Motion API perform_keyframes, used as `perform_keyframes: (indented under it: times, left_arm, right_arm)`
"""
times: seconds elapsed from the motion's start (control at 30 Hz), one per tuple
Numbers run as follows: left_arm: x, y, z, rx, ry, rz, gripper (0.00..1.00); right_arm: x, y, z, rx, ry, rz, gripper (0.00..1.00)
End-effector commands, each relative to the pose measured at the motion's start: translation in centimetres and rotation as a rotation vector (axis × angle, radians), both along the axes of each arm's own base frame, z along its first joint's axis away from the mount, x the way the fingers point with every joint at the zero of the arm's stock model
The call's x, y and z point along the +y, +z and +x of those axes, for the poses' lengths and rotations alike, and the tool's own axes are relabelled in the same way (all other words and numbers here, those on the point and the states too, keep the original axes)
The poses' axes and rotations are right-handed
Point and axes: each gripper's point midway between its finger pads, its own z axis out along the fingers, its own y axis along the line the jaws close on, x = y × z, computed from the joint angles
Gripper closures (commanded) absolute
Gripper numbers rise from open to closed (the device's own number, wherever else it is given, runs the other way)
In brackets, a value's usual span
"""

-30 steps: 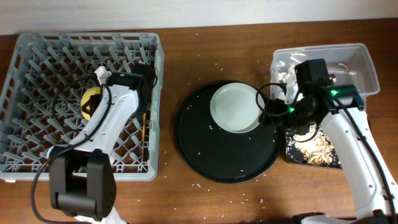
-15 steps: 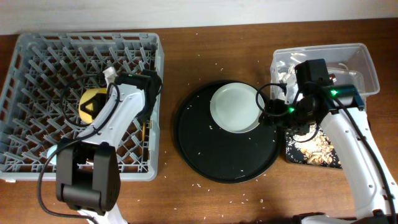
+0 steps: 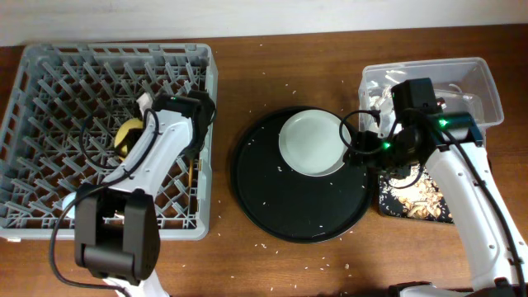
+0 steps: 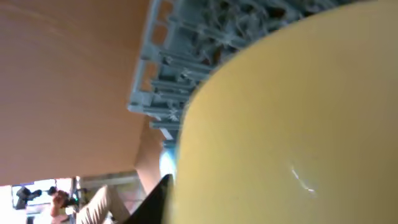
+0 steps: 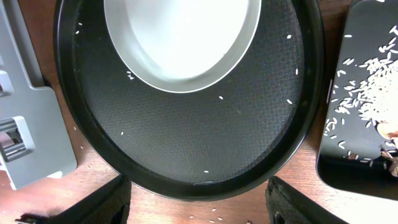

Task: Sort waste into correct bins and load items into the dishwasher rack
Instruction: 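Reach the left gripper to the white plate on the black tray, then lift the white plate with the left gripper into the rack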

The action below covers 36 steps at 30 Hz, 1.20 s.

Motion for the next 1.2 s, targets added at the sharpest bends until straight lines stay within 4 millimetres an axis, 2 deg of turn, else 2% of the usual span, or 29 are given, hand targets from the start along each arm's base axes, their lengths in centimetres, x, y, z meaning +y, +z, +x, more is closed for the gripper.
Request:
perform_keyframes:
  times: [0.0,0.13,0.2,0.3,0.33,0.37,0.47,0.57,0.6,0.63,0.7,0.73,0.77,0.8,0.87,0.93,1.0,1.17]
  left_arm:
    - [-0.5,-1.8,-1.0,0.069,0.025,-0.075,0.55]
    - [-0.6,-2.1,-1.5,0.097,0.033,-0.092,0.50]
    - [-0.9,-2.4,-1.9,0.115,0.044,-0.126,0.40]
    - [-3.0,-2.1,-1.9,0.093,0.082,-0.304,0.29]
    - [-5.0,-1.5,-1.4,0.092,0.065,-0.449,0.26]
    - [-6.3,-1.2,-1.2,0.102,0.041,-0.535,0.01]
    - [-9.4,0.2,-0.8,0.117,-0.046,-0.729,0.01]
    - [-10.5,1.5,-0.7,0.086,-0.072,-0.807,0.01]
    - [-11.9,1.5,-0.4,0.081,-0.099,-0.879,0.01]
    - [-14.1,1.4,0.2,0.110,-0.198,-0.981,0.08]
    - [-20.4,1.9,1.3,0.161,-0.491,-1.192,0.15]
    - [-24.0,2.4,1.8,0.169,-0.658,-1.246,0.15]
    - [-25.7,2.4,1.9,0.172,-0.725,-1.224,0.15]
    - [-27.4,1.7,2.3,0.169,-0.777,-1.152,0.15]
    - [-29.9,-0.8,2.7,0.177,-0.771,-1.136,0.16]
    - [-31.0,-3.4,2.9,0.190,-0.691,-1.155,0.19]
    - [-30.9,-5.7,3.2,0.204,-0.604,-1.167,0.19]
    - [-33.7,-10.8,3.3,0.288,-0.585,-1.282,0.28]
  right_arm:
    - [0.0,0.8,0.2,-0.028,0.007,0.005,0.30]
    - [0.0,0.8,0.2,-0.029,0.007,0.005,0.30]
    - [0.0,0.8,0.2,-0.028,0.007,0.005,0.30]
    - [0.0,0.8,0.2,-0.028,0.007,0.005,0.30]
    - [0.0,0.8,0.2,-0.028,0.007,0.005,0.30]
    - [0.0,0.8,0.2,-0.028,0.007,0.005,0.30]
    - [0.0,0.8,0.2,-0.028,0.007,0.005,0.30]
    - [0.0,0.8,0.2,-0.029,0.007,0.005,0.30]
    - [0.0,0.8,0.2,-0.029,0.007,0.005,0.29]
    - [0.0,0.8,0.2,-0.030,0.007,0.005,0.29]
    - [0.0,0.8,0.2,-0.029,0.007,0.005,0.30]
    - [0.0,0.8,0.2,-0.029,0.007,0.005,0.29]
    - [0.0,0.8,0.2,-0.029,0.007,0.005,0.30]
    - [0.0,0.8,0.1,-0.028,0.007,0.005,0.30]
    - [0.0,0.8,0.1,-0.026,0.006,0.001,0.29]
    - [-0.4,0.7,0.1,-0.026,0.001,-0.019,0.29]
    - [-0.5,0.6,0.2,-0.027,-0.002,-0.028,0.29]
    - [-0.5,0.6,0.3,-0.031,-0.002,-0.028,0.29]
